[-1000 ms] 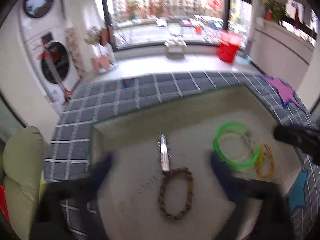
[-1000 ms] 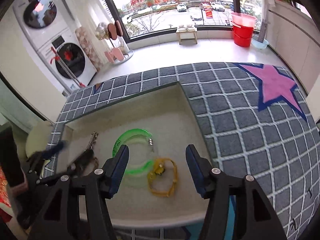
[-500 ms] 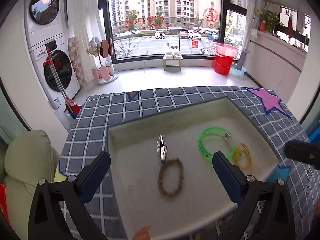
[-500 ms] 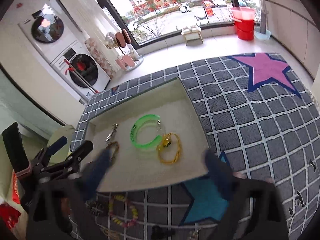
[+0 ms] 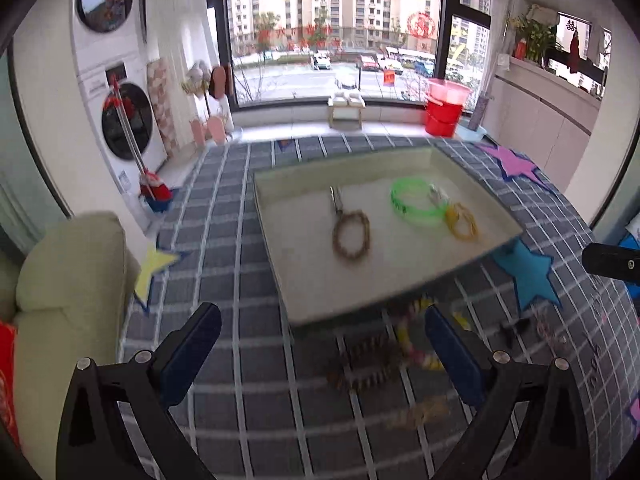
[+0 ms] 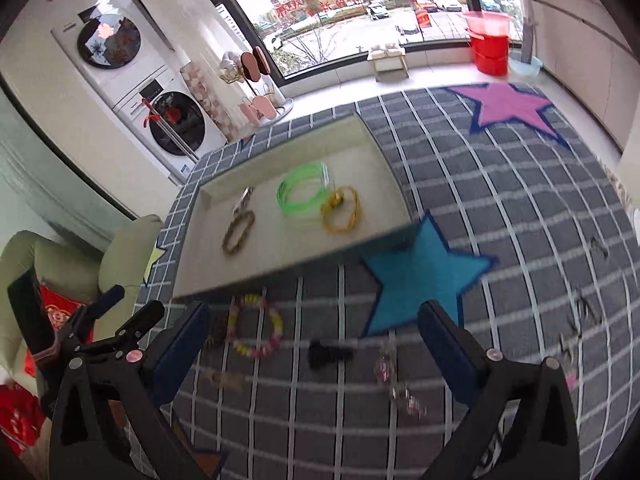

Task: Organize jewelry
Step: 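Open both tools to release the clip and green bracelet into the tray, then move the right tool to the heart keychain while the left tool approaches the wooden bead bracelet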

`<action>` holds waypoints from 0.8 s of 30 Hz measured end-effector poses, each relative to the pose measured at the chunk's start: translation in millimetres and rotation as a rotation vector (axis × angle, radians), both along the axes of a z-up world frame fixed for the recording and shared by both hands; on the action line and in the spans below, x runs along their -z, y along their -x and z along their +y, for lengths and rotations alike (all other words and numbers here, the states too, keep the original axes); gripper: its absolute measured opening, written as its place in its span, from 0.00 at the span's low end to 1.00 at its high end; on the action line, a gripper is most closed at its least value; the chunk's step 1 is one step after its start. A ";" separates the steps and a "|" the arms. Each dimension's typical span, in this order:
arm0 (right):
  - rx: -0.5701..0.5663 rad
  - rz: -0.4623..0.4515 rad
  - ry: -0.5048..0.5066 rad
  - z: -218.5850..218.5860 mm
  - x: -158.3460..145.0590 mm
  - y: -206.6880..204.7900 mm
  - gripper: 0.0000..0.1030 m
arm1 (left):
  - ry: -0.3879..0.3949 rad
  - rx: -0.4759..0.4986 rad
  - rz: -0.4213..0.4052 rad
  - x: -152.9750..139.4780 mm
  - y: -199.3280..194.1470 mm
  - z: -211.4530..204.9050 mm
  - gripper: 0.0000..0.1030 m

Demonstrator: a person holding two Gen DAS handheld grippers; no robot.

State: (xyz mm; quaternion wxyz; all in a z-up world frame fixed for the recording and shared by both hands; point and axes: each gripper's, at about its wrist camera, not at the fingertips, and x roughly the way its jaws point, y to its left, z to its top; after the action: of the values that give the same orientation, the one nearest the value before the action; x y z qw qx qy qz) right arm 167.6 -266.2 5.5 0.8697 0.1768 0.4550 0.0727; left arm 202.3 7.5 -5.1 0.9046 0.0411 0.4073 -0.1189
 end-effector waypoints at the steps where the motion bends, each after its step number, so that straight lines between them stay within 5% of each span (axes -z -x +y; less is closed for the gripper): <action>1: 0.003 0.005 0.005 -0.5 2.4 5.5 1.00 | 0.010 0.016 0.023 4.0 3.7 0.4 1.00; 24: 0.069 0.136 0.126 -12.7 61.7 67.7 1.00 | 0.045 -0.067 0.159 54.5 16.9 5.6 1.00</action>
State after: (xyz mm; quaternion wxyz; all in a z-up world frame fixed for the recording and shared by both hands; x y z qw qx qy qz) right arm 99.9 -278.9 -56.2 0.8481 0.1419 0.5105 0.0018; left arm 185.4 13.2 -59.6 0.8736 -0.0022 0.4761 -0.1007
